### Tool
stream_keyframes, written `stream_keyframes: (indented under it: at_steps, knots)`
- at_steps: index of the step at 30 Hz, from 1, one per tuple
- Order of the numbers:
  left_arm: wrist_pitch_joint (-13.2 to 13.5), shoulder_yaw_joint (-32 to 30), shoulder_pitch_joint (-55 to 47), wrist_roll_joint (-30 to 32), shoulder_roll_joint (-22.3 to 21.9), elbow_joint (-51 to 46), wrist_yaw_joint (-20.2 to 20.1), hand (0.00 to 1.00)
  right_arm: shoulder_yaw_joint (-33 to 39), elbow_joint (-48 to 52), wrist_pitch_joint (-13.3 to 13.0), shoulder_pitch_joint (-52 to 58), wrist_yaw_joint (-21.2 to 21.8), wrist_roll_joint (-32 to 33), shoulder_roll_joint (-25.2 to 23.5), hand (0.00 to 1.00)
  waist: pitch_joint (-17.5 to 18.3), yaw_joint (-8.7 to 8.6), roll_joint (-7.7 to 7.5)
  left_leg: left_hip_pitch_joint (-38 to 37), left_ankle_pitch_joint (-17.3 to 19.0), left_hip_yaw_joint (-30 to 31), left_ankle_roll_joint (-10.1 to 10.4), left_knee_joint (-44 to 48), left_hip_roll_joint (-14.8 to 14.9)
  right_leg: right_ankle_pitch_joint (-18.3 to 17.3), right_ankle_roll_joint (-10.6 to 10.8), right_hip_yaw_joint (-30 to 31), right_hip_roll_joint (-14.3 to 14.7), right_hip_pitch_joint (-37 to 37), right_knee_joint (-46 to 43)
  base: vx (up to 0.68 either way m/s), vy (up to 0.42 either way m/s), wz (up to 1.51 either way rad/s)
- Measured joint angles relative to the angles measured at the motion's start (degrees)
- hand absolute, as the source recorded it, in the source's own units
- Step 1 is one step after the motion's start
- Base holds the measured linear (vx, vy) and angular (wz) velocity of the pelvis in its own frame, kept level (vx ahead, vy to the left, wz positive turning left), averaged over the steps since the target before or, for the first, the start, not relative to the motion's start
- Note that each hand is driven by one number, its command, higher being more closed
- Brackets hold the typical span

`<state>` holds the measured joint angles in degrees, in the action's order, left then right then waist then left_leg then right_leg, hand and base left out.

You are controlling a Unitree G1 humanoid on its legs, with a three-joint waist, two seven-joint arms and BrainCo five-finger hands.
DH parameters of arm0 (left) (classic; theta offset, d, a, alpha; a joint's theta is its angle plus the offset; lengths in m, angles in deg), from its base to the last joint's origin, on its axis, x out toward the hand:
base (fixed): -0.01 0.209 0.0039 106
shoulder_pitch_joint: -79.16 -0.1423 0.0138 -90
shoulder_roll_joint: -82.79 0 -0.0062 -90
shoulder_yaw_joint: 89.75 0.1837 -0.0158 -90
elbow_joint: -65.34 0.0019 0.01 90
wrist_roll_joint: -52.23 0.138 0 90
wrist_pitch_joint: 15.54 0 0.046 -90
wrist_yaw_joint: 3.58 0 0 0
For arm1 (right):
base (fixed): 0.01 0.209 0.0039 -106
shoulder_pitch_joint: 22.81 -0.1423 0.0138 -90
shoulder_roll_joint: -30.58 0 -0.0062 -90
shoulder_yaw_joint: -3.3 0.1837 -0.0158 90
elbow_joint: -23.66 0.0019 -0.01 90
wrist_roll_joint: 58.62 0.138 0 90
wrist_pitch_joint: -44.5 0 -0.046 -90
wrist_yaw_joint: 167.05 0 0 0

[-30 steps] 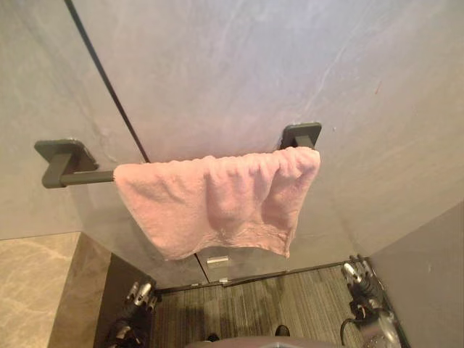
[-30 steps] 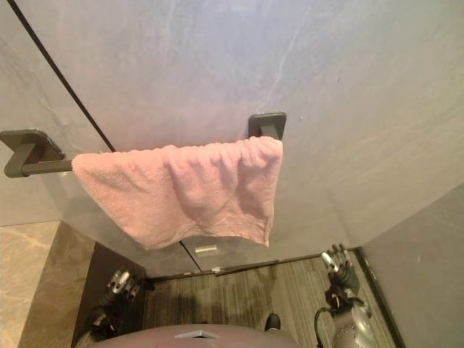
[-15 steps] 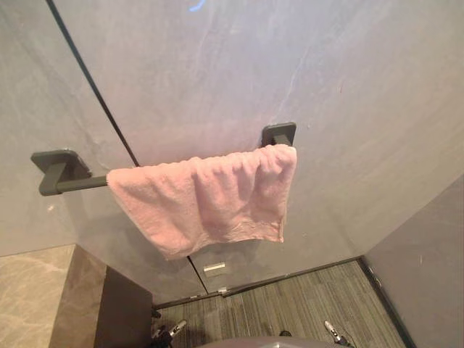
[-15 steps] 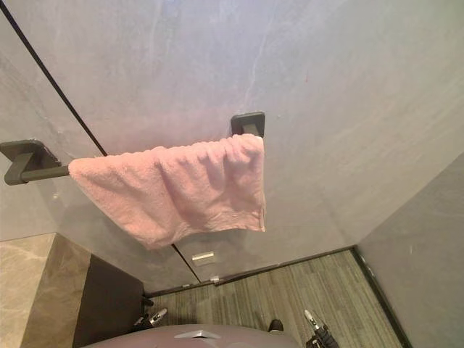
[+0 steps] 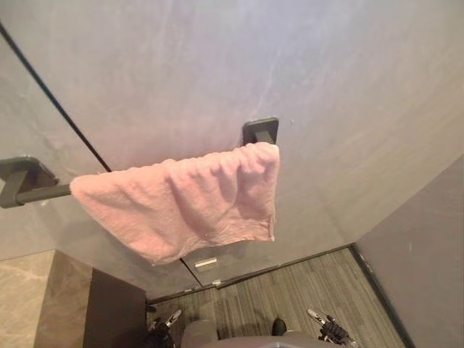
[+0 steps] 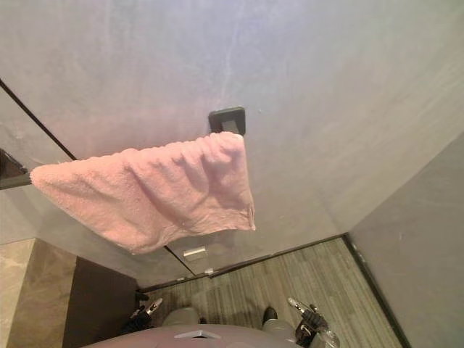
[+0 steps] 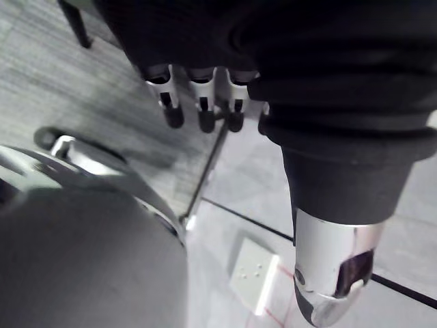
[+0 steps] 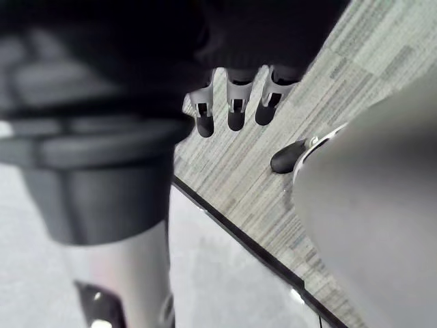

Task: Organize washtable

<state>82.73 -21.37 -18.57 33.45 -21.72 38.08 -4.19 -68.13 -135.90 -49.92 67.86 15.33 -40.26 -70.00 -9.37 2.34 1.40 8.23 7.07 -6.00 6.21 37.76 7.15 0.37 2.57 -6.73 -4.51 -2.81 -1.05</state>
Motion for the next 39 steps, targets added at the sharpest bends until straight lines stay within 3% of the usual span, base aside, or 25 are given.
stream_keyframes:
  at_steps: [2, 4, 5, 6, 7, 8, 9, 10, 11, 12, 13, 14, 15, 16, 17, 18, 19, 21, 24, 27, 30, 34, 36, 37, 39]
  knots:
    - [-0.08, -3.94, -0.89, -0.4, -1.16, 0.24, -0.07, 0.0, 0.06, 0.15, 0.04, -0.46, -0.02, -1.16, -0.01, 0.0, -0.19, 0.15, -0.2, 2.37, -3.4, 1.57, -0.15, 2.55, -0.52, -0.6, -0.48, 0.25, -0.84, 1.02, -1.04, -0.13, -0.141, -0.1]
    - [-0.3, -7.02, -1.9, -0.72, -1.34, 0.56, -0.21, 0.0, 0.27, 0.39, 0.04, -1.07, 0.04, -2.15, -0.52, 0.0, -0.47, 0.03, -1.69, 2.7, -6.4, 1.26, -0.41, -0.05, -1.48, -0.65, -1.33, 0.01, -1.97, 2.26, -1.68, 0.06, -0.134, 0.13]
    - [-0.78, -9.24, -1.84, -0.82, -1.57, 0.86, -0.29, 0.0, 1.52, 0.38, -0.02, -1.12, 0.15, -2.18, -0.96, 0.0, -0.89, -0.04, -1.91, 3.48, -4.52, -0.85, -3.47, 6.39, 0.67, 0.11, -2.57, -2.04, -1.94, 3.23, -1.84, 0.5, -0.055, 0.26]
    - [-1.28, -10.15, -1.94, -0.8, -1.51, 1.72, -0.33, 0.0, 2.5, 0.47, 0.01, -1.16, 0.02, -2.18, -0.7, 0.0, -0.82, 0.15, -0.86, 4.01, -3.13, -3.32, -4.45, 16.25, 5.42, 0.46, -2.68, -3.13, -0.58, 3.16, -2.17, 0.63, -0.021, 0.28]
    - [-1.43, -10.66, -2.25, -0.8, -1.37, 2.36, -0.34, 0.0, 2.57, 0.89, 0.02, -1.17, 0.01, -2.18, -0.5, 0.0, -0.78, 0.16, -0.82, 3.08, -3.3, -4.74, -4.36, 19.29, 7.33, 0.44, -2.72, -3.73, -0.51, 2.96, -2.28, 0.58, 0.032, 0.35]
    - [-1.71, -12.45, -2.23, -0.78, -1.51, 2.47, -0.56, 0.0, 2.69, 2.28, -0.06, -0.46, -0.02, -2.16, -0.07, 0.0, -0.19, 0.12, -0.21, 1.0, -6.0, -7.5, -4.34, 22.06, 10.88, 0.28, -2.94, -5.24, -0.65, 3.08, -3.13, 0.35, -0.006, 0.65]
    - [-1.74, -13.67, -2.02, -0.74, -1.92, 2.4, -0.64, 0.0, 3.94, 2.78, -0.21, -0.2, -0.03, -2.14, 1.05, 0.0, 0.72, -0.52, 0.97, -0.81, -19.92, -9.44, -6.54, 15.13, 13.85, -0.59, -3.14, -7.32, -0.14, 4.75, -5.42, 0.26, 0.002, 0.9]
    - [-1.75, -14.21, -1.2, -0.67, -1.85, 2.43, -0.66, 0.0, 4.8, 2.99, -0.24, -0.03, -0.22, -2.1, 1.39, 0.0, 1.16, -0.92, 1.64, -1.44, -18.98, -9.72, -4.09, 11.72, 13.83, -2.04, -2.32, -8.53, -0.19, 5.93, -7.05, 0.13, -0.01, 1.14]
    - [-1.74, -14.44, -0.17, -0.65, -1.06, 2.3, -0.59, 0.0, 5.21, 2.45, 0.03, -0.03, -0.28, -2.04, 0.65, 0.0, 0.97, -1.38, 0.42, -2.26, -17.0, -10.58, -1.85, 7.7, 13.22, -3.58, -1.97, -8.33, 0.11, 6.84, -6.78, 0.46, 0.098, 1.23]
    - [-1.73, -15.79, 0.89, -0.56, 1.26, 1.8, -0.5, 0.0, 5.9, 1.34, 0.13, 0.26, -0.07, -2.03, -1.5, 0.0, 1.59, -1.73, -3.46, -5.01, -13.53, -11.97, 2.28, 6.14, 10.73, 0.37, -4.91, -8.38, 1.6, 5.22, -1.38, 0.62, 0.223, 1.18]
    - [-1.86, -17.15, 1.42, -0.56, 0.77, 1.58, -0.23, 0.0, 7.23, 1.47, -0.06, -0.04, -0.36, -2.02, -1.44, 0.0, 1.81, -1.84, -1.31, -5.8, -11.89, -12.44, 5.52, 10.0, 11.19, 1.57, -7.0, -11.06, 3.21, 4.71, -0.01, 0.54, 0.258, 0.9]
    - [-1.92, -16.57, 1.41, -0.51, 0.28, 1.59, -0.27, 0.0, 7.38, 1.61, -0.17, -0.26, -0.53, -2.03, -0.61, 0.0, 1.93, -1.9, 0.0, -6.96, -13.36, -12.87, 7.47, 8.09, 10.3, 1.3, -7.22, -12.53, 3.55, 5.11, -0.41, 0.2, 0.172, 1.01]
    - [-2.1, -15.22, 3.3, -0.47, 0.2, 1.45, -0.42, 0.0, 8.61, 1.43, 0.15, -1.06, -0.62, -2.03, -0.41, 0.0, 1.74, -2.87, 0.23, -10.34, -9.81, -12.63, 10.68, -0.44, 8.81, 1.09, -7.3, -15.4, 2.71, 5.45, -1.51, -0.03, 0.0, 1.51]
    - [-2.02, -12.11, 5.29, -0.47, 0.25, 0.47, -0.35, 0.0, 9.16, 1.46, 0.14, -0.08, -0.65, -2.02, -0.65, 0.0, 1.76, -4.24, -0.56, -13.35, -8.47, -11.83, 10.77, -9.81, 5.74, 1.11, -7.36, -18.95, 0.79, 5.86, -2.91, -0.05, -0.058, 1.76]
    - [-1.9, -10.11, 5.9, -0.47, 0.2, -0.22, -0.37, 0.0, 9.15, 1.51, 0.08, 0.27, -0.68, -2.02, -0.44, 0.0, 2.04, -5.01, -0.49, -14.35, -7.38, -11.4, 10.87, -13.84, 4.93, 1.09, -7.38, -20.67, 0.17, 6.08, -3.25, -0.1, 0.005, 1.75]
    - [-1.82, -5.8, 7.52, -0.45, 0.09, -1.75, -0.59, 0.0, 8.98, 1.51, 0.05, 0.25, -0.77, -2.02, 0.22, 0.0, 2.46, -5.03, 0.57, -15.12, -4.38, -11.93, 9.05, -19.57, 5.53, 0.96, -7.58, -23.25, 0.31, 7.47, -3.54, -0.11, 0.094, 1.32]
    - [-0.92, -1.19, 9.35, -0.47, 0.87, -3.43, -0.54, 0.0, 8.92, 1.6, 0.03, -1.41, -1.2, -1.77, 0.29, 0.0, 2.51, -4.98, 2.31, -15.13, 0.34, -14.23, 3.16, -24.6, 6.54, 0.3, -7.94, -25.99, 1.25, 9.36, -3.58, -0.14, 0.136, 1.03]
    - [-0.67, 2.4, 11.32, -0.47, 1.52, -4.08, -0.51, 0.0, 8.93, 2.28, -0.14, -2.39, -1.28, -1.44, 0.11, 0.0, 1.4, -5.1, 2.53, -16.81, 2.2, -15.89, 2.96, -30.36, 6.87, 0.19, -7.76, -28.09, 1.53, 10.52, -4.81, -0.18, 0.119, 0.59]
    - [-0.37, 8.27, 11.24, 0.24, 1.59, -4.12, -0.58, 0.0, 8.17, 2.24, -0.18, -2.59, -1.41, -1.44, -1.07, 0.0, -0.47, -4.94, 0.7, -20.68, 2.31, -15.91, 3.31, -39.3, 4.56, -0.94, -6.51, -28.3, -0.99, 12.43, -10.7, -0.22, 0.178, 0.28]
    - [-0.5, 9.3, 8.18, 3.85, 1.7, -2.0, -0.32, 0.0, 3.86, 2.1, 0.09, -1.93, -1.28, -2.07, -1.88, 0.0, -1.46, -4.96, -2.87, -20.7, 2.27, -16.02, 2.42, -39.0, 0.21, 0.36, -4.51, -24.84, -5.27, 14.3, -13.68, -0.23, 0.195, -0.14]
    - [-0.77, 9.04, 5.71, 4.64, 2.69, 0.46, -0.16, 0.0, 1.63, 2.63, -0.16, -1.04, -1.18, -2.05, -1.45, 0.0, -1.78, -4.93, -2.98, -20.5, 2.35, -15.92, 0.66, -37.43, -1.57, 3.33, -0.14, -13.45, -5.96, 15.08, -14.57, -0.08, 0.305, -0.02]
    - [-0.82, 2.93, 1.84, 7.38, 3.34, 2.39, 0.02, 0.0, 1.17, 4.4, -0.24, -0.2, -0.92, -2.05, -1.72, 0.0, -1.8, -4.38, -2.99, -20.28, 2.9, -14.36, -0.96, -34.5, -1.7, 3.31, 1.42, -1.17, -5.99, 16.12, -20.3, -0.03, 0.227, 0.28]
    - [-1.27, 0.35, 0.96, 9.13, 3.11, 2.87, -0.17, 0.0, 0.6, 6.96, -0.35, 1.67, -0.51, -2.03, -1.92, 0.0, -1.64, -4.41, -3.3, -18.59, 2.82, -10.19, -0.94, -32.16, -0.96, -2.46, 2.1, 7.56, -6.14, 19.91, -39.4, 0.3, 0.139, 1.15]
    - [-1.43, -1.23, 0.05, 9.67, 2.67, 2.71, -0.24, 0.0, -0.82, 7.14, -0.33, 3.05, -0.45, -2.06, -1.57, 0.0, -1.49, -3.88, -3.57, -18.36, 2.38, -7.0, -0.47, -30.93, -0.9, -3.02, 2.14, 11.25, -6.05, 19.36, -49.18, 0.41, 0.018, 1.35]
    - [-1.71, -3.34, -1.58, 10.72, 2.66, 1.54, -0.32, 0.0, -2.35, 7.14, -0.27, 4.51, -0.33, -2.07, -1.79, 0.0, -0.23, -2.18, -5.45, -16.12, 2.11, -3.54, 0.0, -28.32, -1.4, -1.76, 3.02, 16.12, -6.37, 16.3, -53.61, 0.32, -0.069, 1.17]
